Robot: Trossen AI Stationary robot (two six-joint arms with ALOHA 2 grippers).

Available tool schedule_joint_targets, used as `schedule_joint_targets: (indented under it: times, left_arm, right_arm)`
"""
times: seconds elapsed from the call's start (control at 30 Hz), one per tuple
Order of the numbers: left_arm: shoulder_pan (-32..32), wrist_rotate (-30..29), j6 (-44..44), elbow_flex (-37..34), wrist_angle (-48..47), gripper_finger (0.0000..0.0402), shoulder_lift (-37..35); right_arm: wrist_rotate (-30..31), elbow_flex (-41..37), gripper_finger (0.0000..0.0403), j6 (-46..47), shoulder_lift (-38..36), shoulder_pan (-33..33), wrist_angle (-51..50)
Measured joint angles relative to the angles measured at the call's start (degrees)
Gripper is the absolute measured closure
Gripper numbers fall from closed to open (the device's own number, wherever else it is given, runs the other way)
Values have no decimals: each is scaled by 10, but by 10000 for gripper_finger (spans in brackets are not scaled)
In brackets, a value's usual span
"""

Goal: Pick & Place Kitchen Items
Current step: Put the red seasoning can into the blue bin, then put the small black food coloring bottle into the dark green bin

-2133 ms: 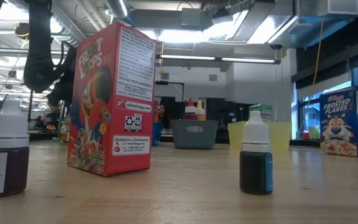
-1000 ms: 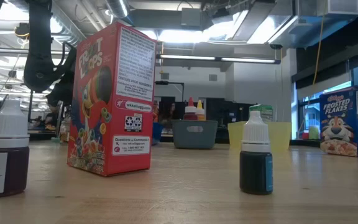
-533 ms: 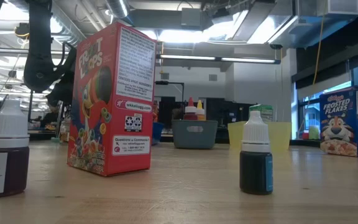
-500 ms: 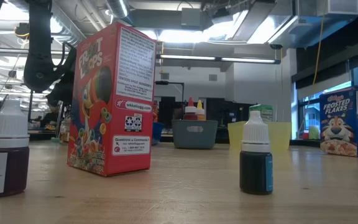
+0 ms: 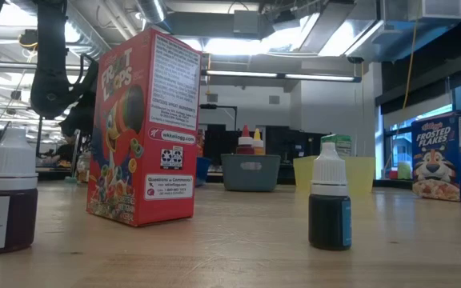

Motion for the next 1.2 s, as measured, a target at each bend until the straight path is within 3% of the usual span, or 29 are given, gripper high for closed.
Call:
schedule_joint_targets:
  times: [0.2,0.73,1.03,1.2]
  left_arm:
    - [-4,-4,8,0,4,125,0]
    - [-13,10,-6,0,107,123,0]
    - [-63,11,-13,0,222,123,0]
    - [-98,9,-15,1,223,123,-28]
  right_arm:
    - [0,0,107,0,0,0,0]
    - [-9,0,107,0,0,0,-1]
    - [-9,0,107,0,0,0,-2]
    - [-9,0,107,0,0,0,-2]
